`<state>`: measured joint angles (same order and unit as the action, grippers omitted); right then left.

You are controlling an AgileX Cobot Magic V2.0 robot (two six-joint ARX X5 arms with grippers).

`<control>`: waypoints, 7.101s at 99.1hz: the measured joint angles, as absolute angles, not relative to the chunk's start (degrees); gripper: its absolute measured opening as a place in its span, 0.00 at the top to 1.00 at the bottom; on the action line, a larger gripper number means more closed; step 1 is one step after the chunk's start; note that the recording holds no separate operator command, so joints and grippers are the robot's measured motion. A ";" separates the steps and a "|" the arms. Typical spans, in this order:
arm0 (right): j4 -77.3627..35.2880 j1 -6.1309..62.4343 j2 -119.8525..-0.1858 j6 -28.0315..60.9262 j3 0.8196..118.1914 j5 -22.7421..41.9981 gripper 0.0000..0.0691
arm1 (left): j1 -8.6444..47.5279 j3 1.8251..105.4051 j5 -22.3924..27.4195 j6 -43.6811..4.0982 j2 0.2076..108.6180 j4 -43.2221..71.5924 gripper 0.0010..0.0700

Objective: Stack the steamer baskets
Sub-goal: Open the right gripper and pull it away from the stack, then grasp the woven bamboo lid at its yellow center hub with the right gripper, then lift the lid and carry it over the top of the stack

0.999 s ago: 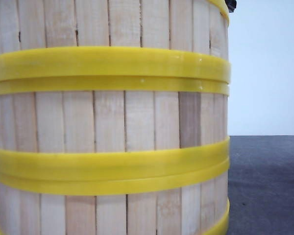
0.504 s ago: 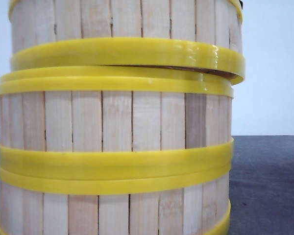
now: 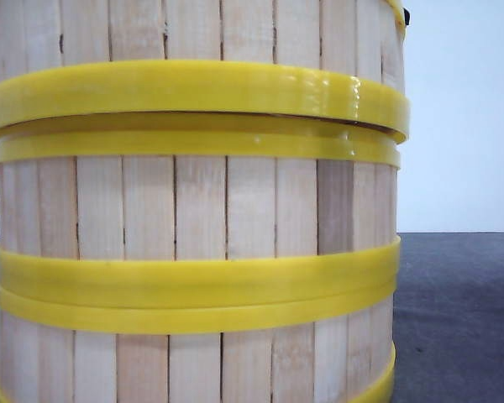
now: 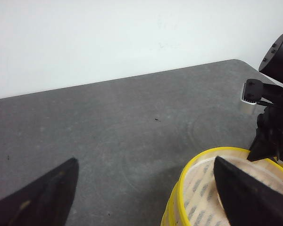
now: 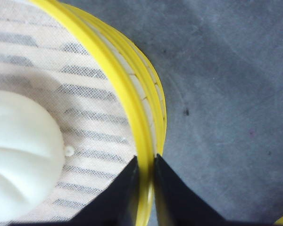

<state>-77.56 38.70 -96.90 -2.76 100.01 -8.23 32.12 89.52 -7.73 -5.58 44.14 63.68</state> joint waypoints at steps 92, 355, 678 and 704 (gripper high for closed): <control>-77.56 38.20 -98.08 -2.76 100.03 -7.29 0.96 | 32.12 89.52 -7.73 -5.58 44.14 63.31 0.22; -59.75 -3.16 -76.53 -1.63 58.78 8.97 0.41 | 32.45 89.52 -7.73 -5.58 45.65 62.39 0.22; -77.43 39.16 -93.47 -9.43 109.60 -16.47 0.93 | 32.45 89.49 -7.73 -5.58 48.58 60.07 0.22; -77.45 45.54 -93.45 -9.89 109.60 -15.99 0.93 | 32.45 89.49 -7.73 -5.58 48.58 60.12 0.22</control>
<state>-77.45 45.54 -93.45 -9.89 109.60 -15.99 32.45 89.49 -7.73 -5.58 48.58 60.12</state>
